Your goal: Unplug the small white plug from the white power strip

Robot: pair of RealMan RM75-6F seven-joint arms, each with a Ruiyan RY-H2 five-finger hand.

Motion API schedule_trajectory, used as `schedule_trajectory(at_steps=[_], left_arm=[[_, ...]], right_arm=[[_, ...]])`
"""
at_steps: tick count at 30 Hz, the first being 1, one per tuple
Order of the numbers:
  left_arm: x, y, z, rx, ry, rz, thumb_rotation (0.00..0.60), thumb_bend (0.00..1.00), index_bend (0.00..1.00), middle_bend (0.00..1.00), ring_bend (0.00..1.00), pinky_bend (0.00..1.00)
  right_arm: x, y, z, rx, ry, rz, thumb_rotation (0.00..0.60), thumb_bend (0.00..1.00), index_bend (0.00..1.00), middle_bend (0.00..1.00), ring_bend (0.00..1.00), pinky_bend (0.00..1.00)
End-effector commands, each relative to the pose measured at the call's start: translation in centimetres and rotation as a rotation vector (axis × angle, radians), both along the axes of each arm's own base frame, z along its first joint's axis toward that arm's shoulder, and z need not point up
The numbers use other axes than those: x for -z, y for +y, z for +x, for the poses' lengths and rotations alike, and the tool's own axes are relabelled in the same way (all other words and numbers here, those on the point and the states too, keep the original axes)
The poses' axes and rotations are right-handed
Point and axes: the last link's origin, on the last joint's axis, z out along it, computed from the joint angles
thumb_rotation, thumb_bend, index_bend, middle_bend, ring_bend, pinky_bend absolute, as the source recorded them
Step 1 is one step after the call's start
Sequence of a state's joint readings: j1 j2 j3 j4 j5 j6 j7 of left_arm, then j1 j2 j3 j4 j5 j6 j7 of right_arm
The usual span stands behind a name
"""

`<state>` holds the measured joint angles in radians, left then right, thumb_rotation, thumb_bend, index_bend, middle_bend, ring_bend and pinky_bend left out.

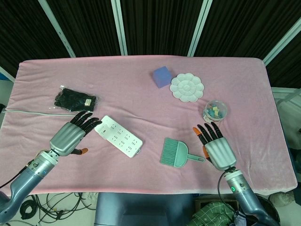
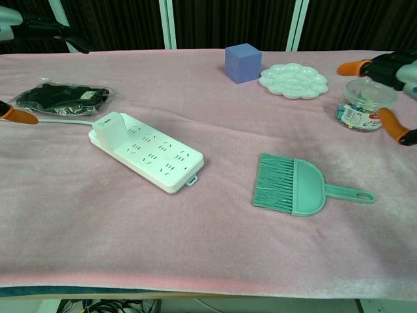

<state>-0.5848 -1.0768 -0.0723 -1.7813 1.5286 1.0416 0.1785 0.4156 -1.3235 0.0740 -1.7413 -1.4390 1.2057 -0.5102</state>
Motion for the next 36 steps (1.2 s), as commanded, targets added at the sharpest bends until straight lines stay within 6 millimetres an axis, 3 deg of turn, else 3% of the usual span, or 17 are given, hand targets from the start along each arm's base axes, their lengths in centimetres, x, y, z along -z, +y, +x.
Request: schedule_trajectory(at_steps=[1,17,31,36], left_arm=[[1.0,0.0,-0.9,0.002,0.057,0.015,0.600,0.13,0.12,0.12,0.00,0.00],[3.3,0.3,-2.9,-0.049,0.030,0.017,0.600,0.13,0.11,0.08,0.00,0.00],[4.3,1.5,-4.2,-0.057,0.076,0.038,0.600,0.13,0.12,0.08,0.00,0.00],[4.9,2.1,-4.3,-0.053,0.081,0.037,0.600,0.14,0.12,0.08,0.00,0.00]], right_arm=[[3.1,-0.2,1.8,-0.045,-0.007,0.051,0.600,0.68,0.05,0.08,0.06,0.05],[13.6,-0.3,8.5,-0.163,-0.029,0.195,0.600,0.68,0.05,0.08,0.07,0.05],[18.3,-0.5,12.7,-0.187,-0.034,0.190,0.600,0.68,0.09,0.08,0.07,0.05],[19.3,-0.4,13.0,-0.185,-0.015,0.194,0.600,0.68,0.11,0.08,0.07,0.05]])
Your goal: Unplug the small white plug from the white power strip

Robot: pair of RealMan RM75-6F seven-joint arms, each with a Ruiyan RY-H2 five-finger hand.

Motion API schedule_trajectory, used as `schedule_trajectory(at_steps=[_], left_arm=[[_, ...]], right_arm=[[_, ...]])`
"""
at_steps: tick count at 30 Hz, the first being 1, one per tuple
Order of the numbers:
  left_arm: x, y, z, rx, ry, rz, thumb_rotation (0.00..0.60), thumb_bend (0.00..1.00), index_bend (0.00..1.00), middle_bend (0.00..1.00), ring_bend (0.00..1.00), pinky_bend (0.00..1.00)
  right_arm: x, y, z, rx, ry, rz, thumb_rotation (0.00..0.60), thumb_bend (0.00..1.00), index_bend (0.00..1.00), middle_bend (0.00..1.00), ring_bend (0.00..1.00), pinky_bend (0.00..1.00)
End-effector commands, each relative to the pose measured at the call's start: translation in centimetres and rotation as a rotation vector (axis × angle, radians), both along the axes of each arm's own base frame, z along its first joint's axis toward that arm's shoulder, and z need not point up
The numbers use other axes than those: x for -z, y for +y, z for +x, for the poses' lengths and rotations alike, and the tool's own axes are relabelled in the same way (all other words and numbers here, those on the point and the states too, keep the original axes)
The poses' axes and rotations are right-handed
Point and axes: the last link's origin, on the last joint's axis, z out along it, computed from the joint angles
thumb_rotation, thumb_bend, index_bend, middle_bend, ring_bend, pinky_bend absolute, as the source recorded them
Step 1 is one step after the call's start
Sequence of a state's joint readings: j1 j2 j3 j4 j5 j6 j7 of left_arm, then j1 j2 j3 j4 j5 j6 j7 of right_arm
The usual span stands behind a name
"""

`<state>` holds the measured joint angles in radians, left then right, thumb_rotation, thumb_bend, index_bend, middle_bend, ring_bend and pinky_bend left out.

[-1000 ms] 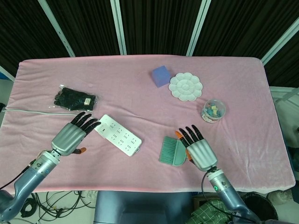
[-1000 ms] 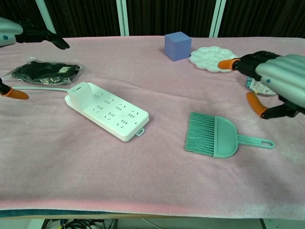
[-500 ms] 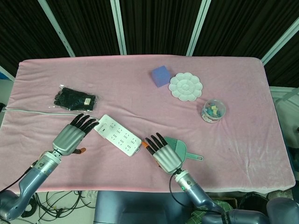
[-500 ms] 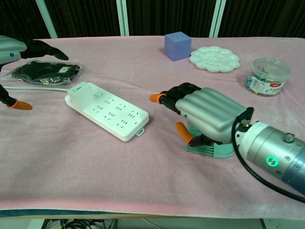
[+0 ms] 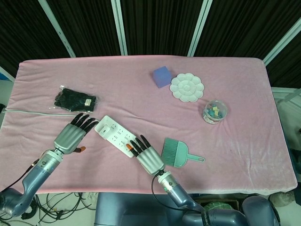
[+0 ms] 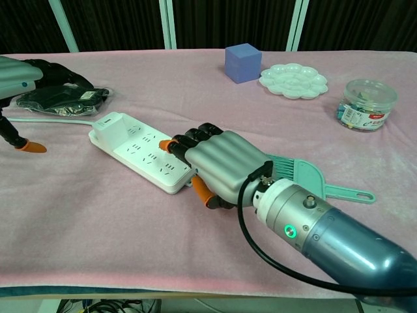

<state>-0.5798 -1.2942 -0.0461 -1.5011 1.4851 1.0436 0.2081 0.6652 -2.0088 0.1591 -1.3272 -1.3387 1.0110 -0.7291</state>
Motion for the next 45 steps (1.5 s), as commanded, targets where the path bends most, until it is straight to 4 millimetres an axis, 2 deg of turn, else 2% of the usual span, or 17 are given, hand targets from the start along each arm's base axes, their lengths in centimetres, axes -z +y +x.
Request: schedule_trajectory(at_steps=[1,15,31,35,45], left_arm=[[0.4,0.4,0.1,0.009,0.010,-0.005,0.600,0.14,0.12,0.09,0.00,0.00],[2.1,0.8,0.7,0.054,0.041,-0.013,0.600,0.14,0.12,0.09,0.00,0.00],[4.3,1.3,1.2,0.086,0.080,-0.014,0.600,0.15,0.12,0.09,0.00,0.00],[4.5,1.6,1.7,0.103,0.079,-0.002,0.600,0.22,0.13,0.09,0.00,0.00],[5.5,2.2,2.4,0.124,0.101,-0.008,0.600,0.22,0.14,0.12,0.00,0.00]], right_arm=[[0.7,0.0,0.1,0.006,0.012,0.006,0.600,0.68,0.11,0.08,0.07,0.05],[2.5,-0.2,0.1,0.022,0.016,0.009,0.600,0.68,0.11,0.09,0.07,0.05],[2.9,-0.7,0.6,0.011,0.027,-0.009,0.600,0.69,0.15,0.08,0.07,0.05],[3.1,-0.5,0.5,0.010,0.027,0.001,0.600,0.69,0.15,0.08,0.07,0.05],[3.4,-0.3,-0.2,0.017,0.047,0.006,0.600,0.69,0.14,0.08,0.07,0.05]])
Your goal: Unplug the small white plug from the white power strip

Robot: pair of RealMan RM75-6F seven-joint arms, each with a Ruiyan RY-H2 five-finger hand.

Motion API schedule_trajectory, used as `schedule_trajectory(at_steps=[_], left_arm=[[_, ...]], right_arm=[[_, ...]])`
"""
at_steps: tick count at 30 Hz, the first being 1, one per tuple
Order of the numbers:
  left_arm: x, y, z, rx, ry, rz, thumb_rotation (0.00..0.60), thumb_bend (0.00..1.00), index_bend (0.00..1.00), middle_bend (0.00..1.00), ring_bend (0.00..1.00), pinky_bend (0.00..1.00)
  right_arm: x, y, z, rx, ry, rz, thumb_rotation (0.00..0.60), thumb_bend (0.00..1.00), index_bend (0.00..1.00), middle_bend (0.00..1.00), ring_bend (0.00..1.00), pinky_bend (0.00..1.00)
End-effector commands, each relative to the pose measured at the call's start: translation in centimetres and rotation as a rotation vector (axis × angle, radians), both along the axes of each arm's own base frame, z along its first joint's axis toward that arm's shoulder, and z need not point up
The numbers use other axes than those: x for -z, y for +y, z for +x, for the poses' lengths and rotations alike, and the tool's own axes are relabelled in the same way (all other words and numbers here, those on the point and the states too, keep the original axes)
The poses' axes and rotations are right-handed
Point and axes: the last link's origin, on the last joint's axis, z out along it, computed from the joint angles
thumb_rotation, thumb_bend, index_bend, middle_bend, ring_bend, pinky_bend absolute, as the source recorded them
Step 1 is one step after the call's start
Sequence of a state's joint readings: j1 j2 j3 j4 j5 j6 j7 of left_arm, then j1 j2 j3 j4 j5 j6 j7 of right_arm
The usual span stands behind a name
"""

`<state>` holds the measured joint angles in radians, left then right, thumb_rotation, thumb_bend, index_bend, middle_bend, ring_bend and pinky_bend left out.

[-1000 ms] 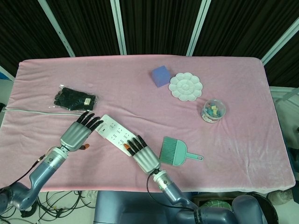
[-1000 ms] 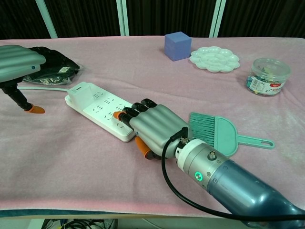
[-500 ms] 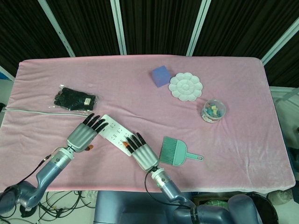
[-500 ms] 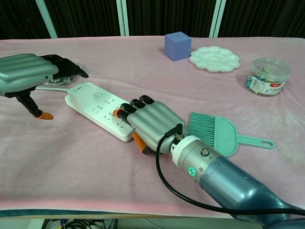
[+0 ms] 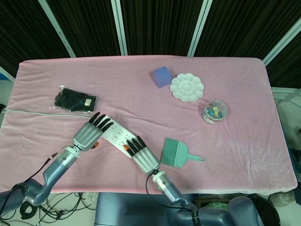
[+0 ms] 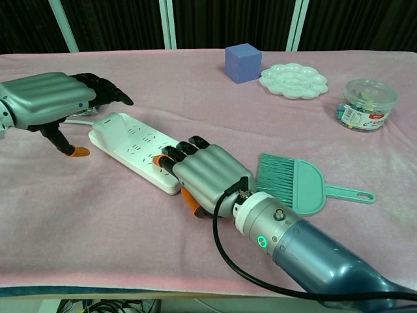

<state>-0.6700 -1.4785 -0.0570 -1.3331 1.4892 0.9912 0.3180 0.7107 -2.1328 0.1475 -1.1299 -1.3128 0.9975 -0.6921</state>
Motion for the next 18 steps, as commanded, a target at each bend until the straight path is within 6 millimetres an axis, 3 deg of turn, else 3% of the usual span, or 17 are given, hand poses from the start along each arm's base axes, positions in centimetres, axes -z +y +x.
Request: schedule_trajectory(at_steps=[1,18], left_arm=[[0.3,0.1,0.2,0.010,0.003,-0.001,0.600,0.22,0.15,0.13,0.00,0.00],[1.8,1.0,-0.3,0.043,0.044,0.007,0.600,0.24,0.20,0.22,0.00,0.00]], right_arm=[[0.0,0.0,-0.1,0.002,0.002,-0.001,0.600,0.69,0.14,0.08,0.07,0.05],[0.1,-0.3,-0.7,0.012,0.007,-0.007,0.600,0.69,0.14,0.08,0.07,0.05]])
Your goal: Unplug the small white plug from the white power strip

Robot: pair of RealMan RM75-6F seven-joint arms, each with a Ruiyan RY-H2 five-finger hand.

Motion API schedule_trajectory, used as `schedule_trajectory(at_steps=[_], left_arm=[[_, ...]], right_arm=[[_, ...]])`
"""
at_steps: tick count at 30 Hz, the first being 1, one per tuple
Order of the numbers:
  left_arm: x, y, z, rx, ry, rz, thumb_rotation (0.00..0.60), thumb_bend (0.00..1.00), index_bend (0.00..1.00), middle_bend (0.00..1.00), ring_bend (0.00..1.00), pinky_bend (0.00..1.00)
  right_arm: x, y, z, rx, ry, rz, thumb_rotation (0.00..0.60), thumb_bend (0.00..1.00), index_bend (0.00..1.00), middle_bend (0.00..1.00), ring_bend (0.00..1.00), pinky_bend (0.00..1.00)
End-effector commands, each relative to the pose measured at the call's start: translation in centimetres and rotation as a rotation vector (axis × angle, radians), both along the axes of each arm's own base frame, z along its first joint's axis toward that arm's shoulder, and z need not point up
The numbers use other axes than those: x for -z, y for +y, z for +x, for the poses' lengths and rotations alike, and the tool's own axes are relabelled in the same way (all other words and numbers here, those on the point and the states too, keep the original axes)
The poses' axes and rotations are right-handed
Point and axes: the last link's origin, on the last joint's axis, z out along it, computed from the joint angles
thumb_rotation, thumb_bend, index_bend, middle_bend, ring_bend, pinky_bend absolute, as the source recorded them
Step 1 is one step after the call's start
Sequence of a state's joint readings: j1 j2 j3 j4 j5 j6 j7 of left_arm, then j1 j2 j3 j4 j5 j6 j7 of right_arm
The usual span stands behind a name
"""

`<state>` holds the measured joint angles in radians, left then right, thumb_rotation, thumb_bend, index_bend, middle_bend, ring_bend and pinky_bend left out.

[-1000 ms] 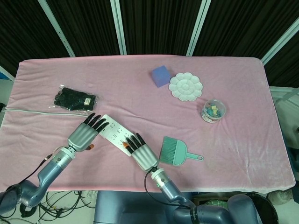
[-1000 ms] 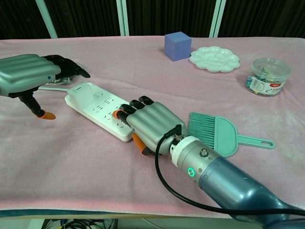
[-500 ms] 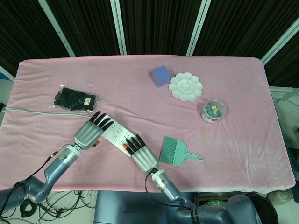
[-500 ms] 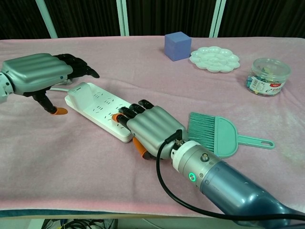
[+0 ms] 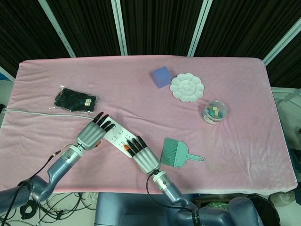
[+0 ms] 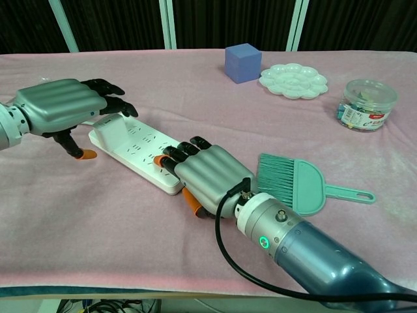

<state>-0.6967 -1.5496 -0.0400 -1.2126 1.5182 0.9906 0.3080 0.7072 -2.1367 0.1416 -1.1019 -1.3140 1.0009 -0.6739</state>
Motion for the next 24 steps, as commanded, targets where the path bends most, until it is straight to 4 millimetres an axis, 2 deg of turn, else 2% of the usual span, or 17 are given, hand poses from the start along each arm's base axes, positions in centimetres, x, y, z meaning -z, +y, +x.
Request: schedule_trajectory(at_steps=[1,11,16,24], left_arm=[[0.22,0.10,0.03,0.000,-0.006,-0.002,0.600,0.24,0.20,0.22,0.00,0.00],[0.89,0.05,-0.17,0.003,-0.007,-0.017,0.600,0.24,0.24,0.26,0.00,0.00],[0.89,0.16,-0.03,0.009,-0.022,-0.012,0.600,0.30,0.29,0.31,0.00,0.00],[0.92,0.46,0.12,0.007,-0.042,-0.004,0.600,0.30,0.30,0.33,0.00,0.00]], right_arm=[[0.00,-0.06,-0.05,0.000,0.000,-0.001,0.600,0.69,0.14,0.08,0.07,0.05],[0.02,-0.02,-0.18,-0.002,-0.001,0.000,0.600,0.68,0.14,0.08,0.07,0.05],[-0.04,-0.12,-0.28,-0.001,0.001,-0.003,0.600,0.68,0.14,0.08,0.07,0.05],[0.02,-0.12,-0.50,-0.001,0.008,-0.006,0.600,0.68,0.15,0.08,0.07,0.05]])
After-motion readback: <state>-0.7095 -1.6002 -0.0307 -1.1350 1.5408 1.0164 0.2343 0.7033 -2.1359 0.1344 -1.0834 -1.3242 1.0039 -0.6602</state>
